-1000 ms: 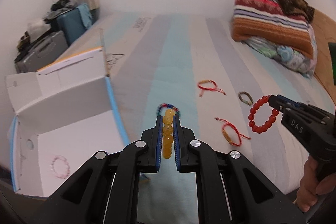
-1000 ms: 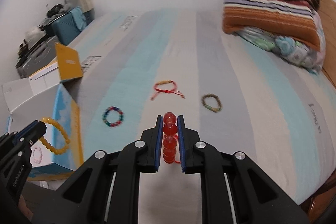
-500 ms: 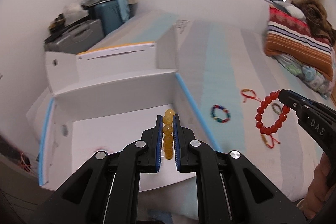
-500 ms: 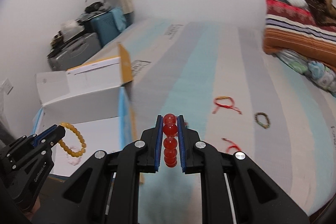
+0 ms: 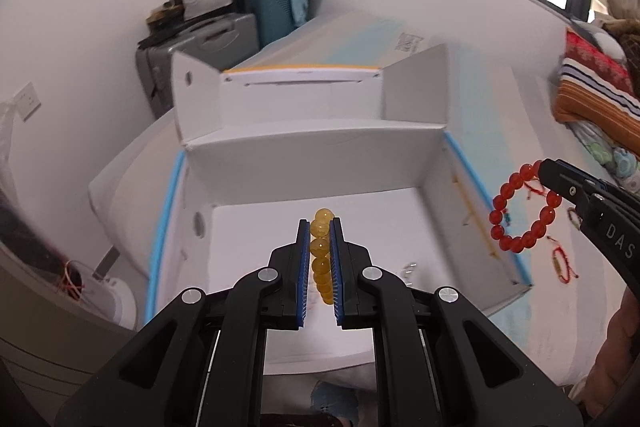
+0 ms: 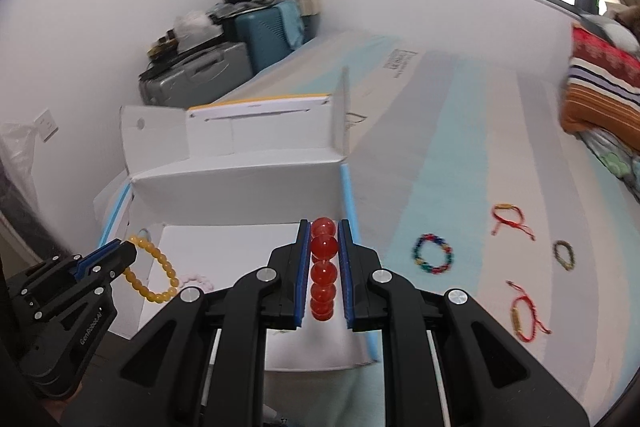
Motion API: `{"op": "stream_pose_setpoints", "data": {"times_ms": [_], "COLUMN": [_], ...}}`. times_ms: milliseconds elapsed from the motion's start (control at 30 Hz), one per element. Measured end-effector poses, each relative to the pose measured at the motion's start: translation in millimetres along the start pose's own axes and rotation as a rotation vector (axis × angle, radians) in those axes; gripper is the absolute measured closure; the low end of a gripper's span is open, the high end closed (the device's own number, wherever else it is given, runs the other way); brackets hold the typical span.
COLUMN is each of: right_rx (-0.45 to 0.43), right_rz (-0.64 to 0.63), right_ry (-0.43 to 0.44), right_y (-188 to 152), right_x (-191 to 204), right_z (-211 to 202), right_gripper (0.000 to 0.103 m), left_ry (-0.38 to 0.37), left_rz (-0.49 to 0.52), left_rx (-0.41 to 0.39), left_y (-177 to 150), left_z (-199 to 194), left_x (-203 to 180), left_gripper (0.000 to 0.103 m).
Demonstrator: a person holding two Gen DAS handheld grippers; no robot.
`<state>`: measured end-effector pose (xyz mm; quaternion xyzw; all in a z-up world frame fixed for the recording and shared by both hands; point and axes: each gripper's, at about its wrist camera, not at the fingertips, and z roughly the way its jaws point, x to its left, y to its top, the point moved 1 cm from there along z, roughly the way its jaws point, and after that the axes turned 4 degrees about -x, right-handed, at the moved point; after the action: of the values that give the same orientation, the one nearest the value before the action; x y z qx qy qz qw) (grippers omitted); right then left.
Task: Organize jewelry
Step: 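Carry the yellow and red bracelets with both tools over the white box, then open both tools to release the bracelets into the box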
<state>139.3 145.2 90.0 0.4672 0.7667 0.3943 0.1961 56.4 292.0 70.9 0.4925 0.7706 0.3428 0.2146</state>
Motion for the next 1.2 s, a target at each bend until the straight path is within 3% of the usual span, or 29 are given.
{"op": "stream_pose_setpoints", "data": {"times_ms": [100,400,767,867,900,933,967,1000,1067,1200], "right_rx": [0.022,0.2,0.253,0.244,0.24,0.235,0.226,0.209,0.177,0.101], "right_rz": [-0.004,-0.015,-0.036,-0.048,-0.052,-0.056,-0.058,-0.052,-0.041,-0.014], "right_ry": [0.008,0.022,0.019,0.021,0.026,0.037,0.041,0.045,0.051,0.053], "right_y": [-6,-42,-49,-47,-46,-45,-43,-41,-37,-29], "right_x": [11,29,34,37,38,39,40,39,38,30], "right_z": [16,83,104,102,100,96,93,87,78,56], "right_gripper": [0.09,0.09,0.09,0.089,0.087,0.078,0.065,0.06,0.044,0.022], "left_ry": [0.018,0.041,0.058,0.067,0.069,0.074,0.083,0.094,0.116,0.122], "left_rz": [-0.019,-0.048,-0.054,-0.054,-0.054,-0.056,-0.056,-0.055,-0.048,-0.045], "left_rx": [0.019,0.108,0.181,0.167,0.162,0.154,0.144,0.122,0.094,0.046], "left_y": [-4,-25,-37,-36,-35,-34,-32,-32,-30,-27], "left_z": [10,53,84,81,79,76,74,69,63,50], "left_x": [14,32,36,37,37,37,38,37,36,33], "left_gripper": [0.094,0.094,0.092,0.091,0.084,0.075,0.052,0.04,0.034,0.007]}}
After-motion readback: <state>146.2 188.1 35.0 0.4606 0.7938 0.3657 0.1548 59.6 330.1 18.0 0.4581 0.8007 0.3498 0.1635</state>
